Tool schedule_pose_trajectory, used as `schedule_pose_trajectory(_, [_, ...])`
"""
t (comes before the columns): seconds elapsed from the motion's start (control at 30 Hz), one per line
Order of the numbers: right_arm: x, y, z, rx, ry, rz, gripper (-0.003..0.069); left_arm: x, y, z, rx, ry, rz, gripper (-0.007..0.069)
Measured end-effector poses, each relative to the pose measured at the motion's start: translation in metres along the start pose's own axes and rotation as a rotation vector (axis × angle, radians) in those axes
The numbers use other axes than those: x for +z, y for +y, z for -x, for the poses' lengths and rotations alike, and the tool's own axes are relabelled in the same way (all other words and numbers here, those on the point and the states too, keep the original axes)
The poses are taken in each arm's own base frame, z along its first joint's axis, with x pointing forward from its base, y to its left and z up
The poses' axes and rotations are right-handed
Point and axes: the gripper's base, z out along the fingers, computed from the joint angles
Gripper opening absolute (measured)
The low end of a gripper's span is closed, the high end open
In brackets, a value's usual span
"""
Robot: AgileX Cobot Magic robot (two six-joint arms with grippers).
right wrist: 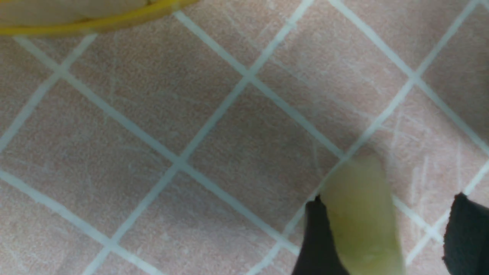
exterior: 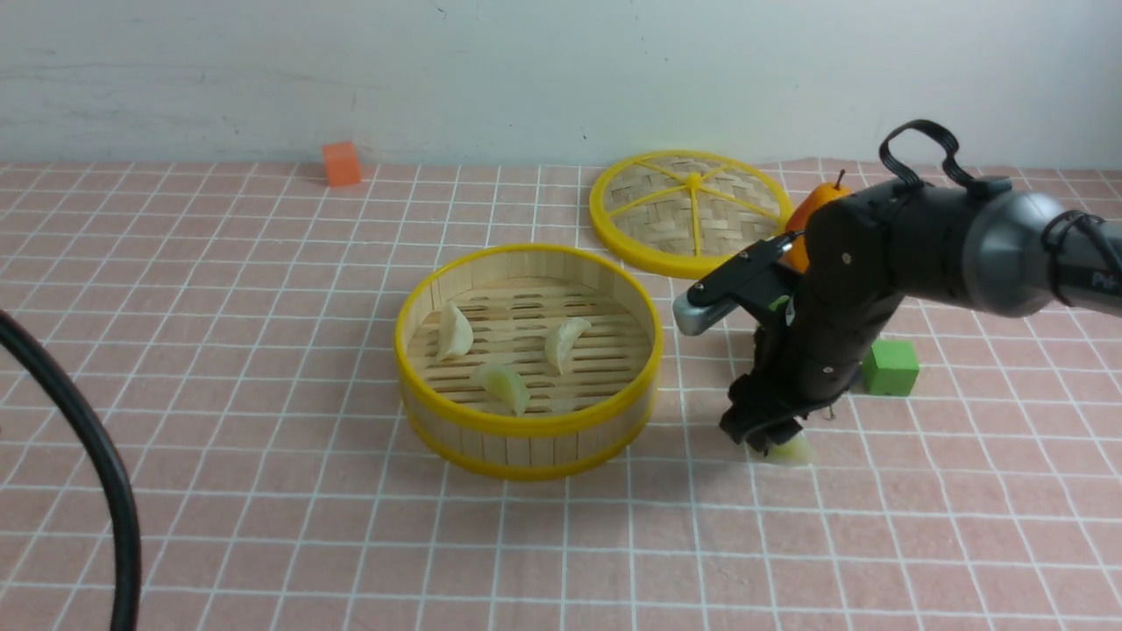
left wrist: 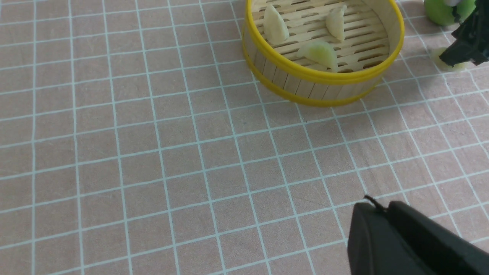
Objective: Put the dumplings into the steamer on the table with the pink tablecloth.
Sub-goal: 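Reach for and grasp a dumpling lying on the table beside the steamer, then place the dumpling in the bamboo steamer basket with the right gripper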
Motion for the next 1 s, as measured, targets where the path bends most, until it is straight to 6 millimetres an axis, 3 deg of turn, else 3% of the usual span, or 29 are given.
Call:
schedule_pose_trajectory(0.13, [0.008,0.003,-0.003,0.02,0.032,0.028,0.04,0.0,0.0,0.0,0.0,0.004,0.0,0.0038])
schedule_pose_trajectory(0.33, [0.007,0.003,-0.007,0.016,0.081,0.037,0.0286,0.0,0.0,-0.001,0.0,0.012,0.001,0.0046])
schedule_pose_trajectory(0.57, [-0.007,0.001,-0.005,-0.007,0.187,0.036,0.0283,0.0,0.0,-0.001,0.0,0.012,0.001,0.0055])
schedule_pose_trajectory(0.73, [-0.044,0.013,0.027,0.017,0.087,0.103,0.0283,0.0,0.0,-0.001,0.0,0.012,0.001,0.0056])
schedule_pose_trajectory(0.8, [-0.073,0.033,0.054,0.016,-0.049,0.174,0.0282,0.0,0.0,-0.001,0.0,0.012,0.001,0.0057])
schedule_pose_trajectory(0.87, [-0.087,0.049,0.069,-0.013,-0.133,0.212,0.0242,0.0,0.0,-0.001,0.0,0.012,0.001,0.0057])
schedule_pose_trajectory(1.0, [-0.088,0.079,0.092,-0.072,-0.246,0.235,0.0242,0.0,-0.001,-0.001,-0.005,0.012,-0.007,0.0057])
